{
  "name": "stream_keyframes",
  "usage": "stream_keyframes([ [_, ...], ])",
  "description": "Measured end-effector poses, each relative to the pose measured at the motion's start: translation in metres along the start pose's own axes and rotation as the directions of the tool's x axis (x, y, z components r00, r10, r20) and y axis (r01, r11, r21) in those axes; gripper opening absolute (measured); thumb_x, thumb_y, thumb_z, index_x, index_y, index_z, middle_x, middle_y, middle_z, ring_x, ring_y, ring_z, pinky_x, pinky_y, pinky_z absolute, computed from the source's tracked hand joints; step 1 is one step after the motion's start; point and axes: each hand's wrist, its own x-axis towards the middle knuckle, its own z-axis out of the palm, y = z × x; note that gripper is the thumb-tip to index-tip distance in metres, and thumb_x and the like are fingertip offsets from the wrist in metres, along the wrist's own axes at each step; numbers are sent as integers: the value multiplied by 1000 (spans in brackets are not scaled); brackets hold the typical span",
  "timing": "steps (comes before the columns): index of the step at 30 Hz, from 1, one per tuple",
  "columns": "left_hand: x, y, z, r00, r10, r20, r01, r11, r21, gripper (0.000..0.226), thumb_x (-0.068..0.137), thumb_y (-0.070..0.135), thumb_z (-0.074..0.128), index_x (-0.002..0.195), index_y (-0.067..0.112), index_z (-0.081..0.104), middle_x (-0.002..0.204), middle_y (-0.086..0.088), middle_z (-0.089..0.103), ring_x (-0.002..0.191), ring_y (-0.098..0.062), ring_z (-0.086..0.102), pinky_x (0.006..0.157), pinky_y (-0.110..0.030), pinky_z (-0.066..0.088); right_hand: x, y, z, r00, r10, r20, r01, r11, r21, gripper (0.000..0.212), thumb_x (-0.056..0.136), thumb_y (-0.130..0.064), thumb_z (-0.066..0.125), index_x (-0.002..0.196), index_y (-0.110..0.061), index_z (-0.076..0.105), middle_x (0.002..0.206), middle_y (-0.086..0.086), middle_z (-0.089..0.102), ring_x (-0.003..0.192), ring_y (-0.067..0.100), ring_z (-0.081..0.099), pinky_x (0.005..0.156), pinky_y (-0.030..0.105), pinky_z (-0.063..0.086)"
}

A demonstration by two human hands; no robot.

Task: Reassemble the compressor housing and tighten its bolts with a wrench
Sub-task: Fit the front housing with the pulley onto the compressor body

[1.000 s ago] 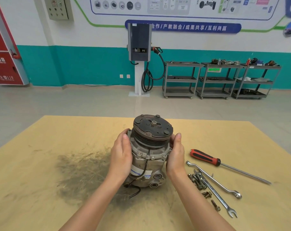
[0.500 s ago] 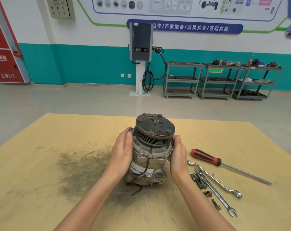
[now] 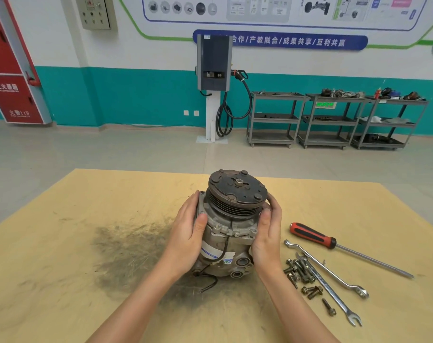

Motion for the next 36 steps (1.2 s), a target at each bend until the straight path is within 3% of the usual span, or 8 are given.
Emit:
stream_keyframes([
  [6, 0, -2, 5, 998, 9, -56, -7, 999, 32, 85, 81, 89, 18, 145, 34, 23, 148, 24, 28, 148, -7, 27, 123, -25, 18, 1, 3, 1, 999, 24, -25, -23, 997, 72, 77, 79, -78, 48, 134, -26, 37, 131, -7, 56, 124, 8, 53, 101, 23, 44],
  [14, -1, -1, 8, 996, 2, -86, -1, 1000, 17, 81, 89, 81, 21, 149, 27, 28, 152, 13, 34, 150, -16, 29, 125, -45, 21, -2, 6, 2, 998, 19, -59, -12, 995, 103, 31, 95, -41, 40, 124, -32, 38, 136, 18, 55, 127, 24, 53, 110, 52, 37],
  [19, 0, -1, 7, 997, 12, -79, -9, 999, 35, 106, 81, 90, 16, 154, 15, 32, 152, 10, 36, 151, -17, 28, 125, -43, 21, -1, 6, 3, 996, -13, -85, 24, 992, 124, 24, 95, -35, 38, 119, -29, 40, 132, 22, 57, 122, 22, 57, 107, 42, 42],
  [22, 0, -3, 8, 996, 22, -86, -19, 999, 36, 85, 94, 74, 22, 153, 14, 34, 150, 11, 36, 150, -16, 30, 125, -41, 21, -1, 9, 3, 994, -49, -94, 61, 990, 126, 22, 96, -30, 37, 117, -26, 40, 128, 24, 59, 115, 15, 60, 98, 27, 46],
  [28, 2, -7, 8, 997, 5, -80, 0, 998, 69, 60, 98, 52, 28, 150, 22, 31, 149, 16, 32, 149, -9, 26, 113, -1, 9, -2, 11, 2, 991, -70, -115, 84, 989, 119, 20, 95, -28, 39, 115, -26, 40, 112, -2, 65, 108, 8, 62, 93, 21, 47],
  [31, 1, -7, 5, 999, 8, -47, -9, 1000, -11, 95, 85, 85, 27, 152, 18, 35, 154, 13, 34, 147, -5, 27, 119, -11, 15, -3, 11, 2, 993, -67, -99, 78, 991, 112, 21, 95, -29, 38, 116, -27, 40, 117, 8, 63, 110, 9, 62, 94, 20, 47],
  [34, 4, -8, -6, 999, -43, 22, 45, 992, -118, 99, 76, 82, 46, 152, 18, 37, 153, 9, 43, 143, -3, 37, 122, -31, 29, -3, 10, 1, 996, -49, -70, 55, 994, 90, 23, 95, -33, 37, 117, -26, 40, 124, 11, 61, 116, 13, 59, 95, 20, 46],
  [36, 9, -10, -16, 992, -50, 115, 63, 991, -114, 106, 68, 89, 51, 151, 25, 35, 148, 18, 43, 139, 7, 38, 119, -23, 31, -2, 10, 0, 998, -41, -48, 44, 996, 74, 24, 95, -35, 37, 118, -25, 40, 125, 7, 61, 115, 8, 60, 93, 17, 45],
])
